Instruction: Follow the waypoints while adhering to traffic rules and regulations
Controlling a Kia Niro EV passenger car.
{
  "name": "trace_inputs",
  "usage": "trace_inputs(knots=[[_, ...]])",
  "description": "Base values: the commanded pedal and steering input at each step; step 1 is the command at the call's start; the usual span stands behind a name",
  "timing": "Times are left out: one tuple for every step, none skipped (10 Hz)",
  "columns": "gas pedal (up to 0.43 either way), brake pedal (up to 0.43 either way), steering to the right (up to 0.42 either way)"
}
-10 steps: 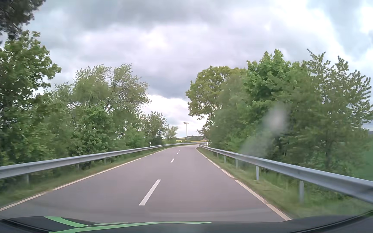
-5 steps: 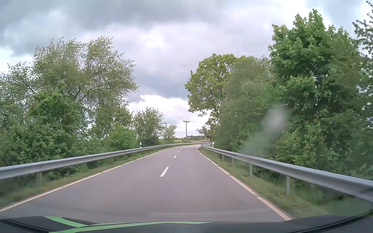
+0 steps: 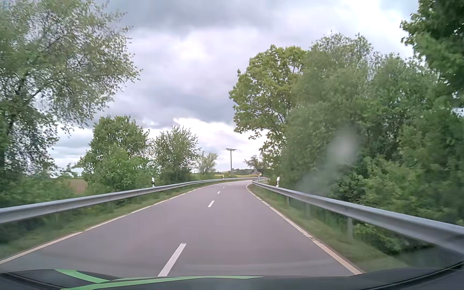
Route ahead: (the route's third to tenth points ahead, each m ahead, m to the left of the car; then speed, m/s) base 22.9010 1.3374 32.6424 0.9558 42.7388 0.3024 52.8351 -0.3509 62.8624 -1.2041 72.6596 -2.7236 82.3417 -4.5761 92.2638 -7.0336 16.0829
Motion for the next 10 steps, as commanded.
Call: trace_inputs(knots=[[0.469, 0.000, 0.000], [0.469, 0.000, 0.000], [0.469, 0.000, 0.000], [0.469, 0.000, 0.000], [0.469, 0.000, 0.000], [0.469, 0.000, 0.000], [0.469, 0.000, 0.000], [0.469, 0.000, 0.000], [0.469, 0.000, 0.000], [0.469, 0.000, 0.000]])
